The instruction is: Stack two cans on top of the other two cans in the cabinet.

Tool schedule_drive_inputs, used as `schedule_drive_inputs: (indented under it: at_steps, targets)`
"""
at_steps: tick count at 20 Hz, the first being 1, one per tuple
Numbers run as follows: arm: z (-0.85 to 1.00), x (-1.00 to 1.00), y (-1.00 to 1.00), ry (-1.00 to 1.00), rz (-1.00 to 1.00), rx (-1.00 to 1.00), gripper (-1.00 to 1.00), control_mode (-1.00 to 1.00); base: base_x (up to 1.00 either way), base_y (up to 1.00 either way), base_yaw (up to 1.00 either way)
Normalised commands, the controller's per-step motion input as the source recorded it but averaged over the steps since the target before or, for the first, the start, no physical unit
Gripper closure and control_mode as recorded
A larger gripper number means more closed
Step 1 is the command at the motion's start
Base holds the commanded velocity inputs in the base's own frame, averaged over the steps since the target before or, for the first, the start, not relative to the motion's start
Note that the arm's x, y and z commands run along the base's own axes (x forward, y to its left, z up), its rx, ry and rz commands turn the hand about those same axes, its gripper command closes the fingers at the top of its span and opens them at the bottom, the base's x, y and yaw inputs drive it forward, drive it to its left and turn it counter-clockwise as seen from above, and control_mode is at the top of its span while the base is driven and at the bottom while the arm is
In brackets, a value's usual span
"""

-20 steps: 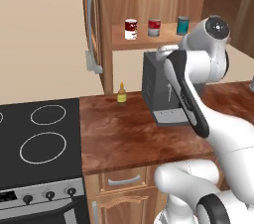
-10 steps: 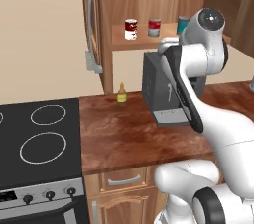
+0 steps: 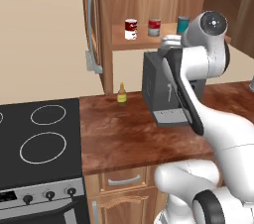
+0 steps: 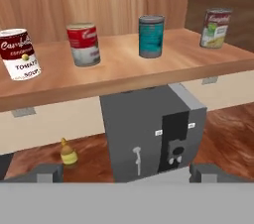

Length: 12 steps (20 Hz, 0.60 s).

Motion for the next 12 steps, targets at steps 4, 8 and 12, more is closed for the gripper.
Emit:
schedule_drive_inputs:
  at_steps: [4,8,12]
  targets:
    - [0.0,0.03,-0.25,-0.07,-0.18,0.0,-1.0,-1.0,0.0,0.0,0.0]
    - [0.0,0.11,-0.2,-0.07,-0.23,0.0,-1.0,-1.0,0.0,0.0,0.0]
    - [0.0,0.08,-0.21,-0.03,-0.21,0.0,-1.0,-1.0,0.0,0.0,0.0]
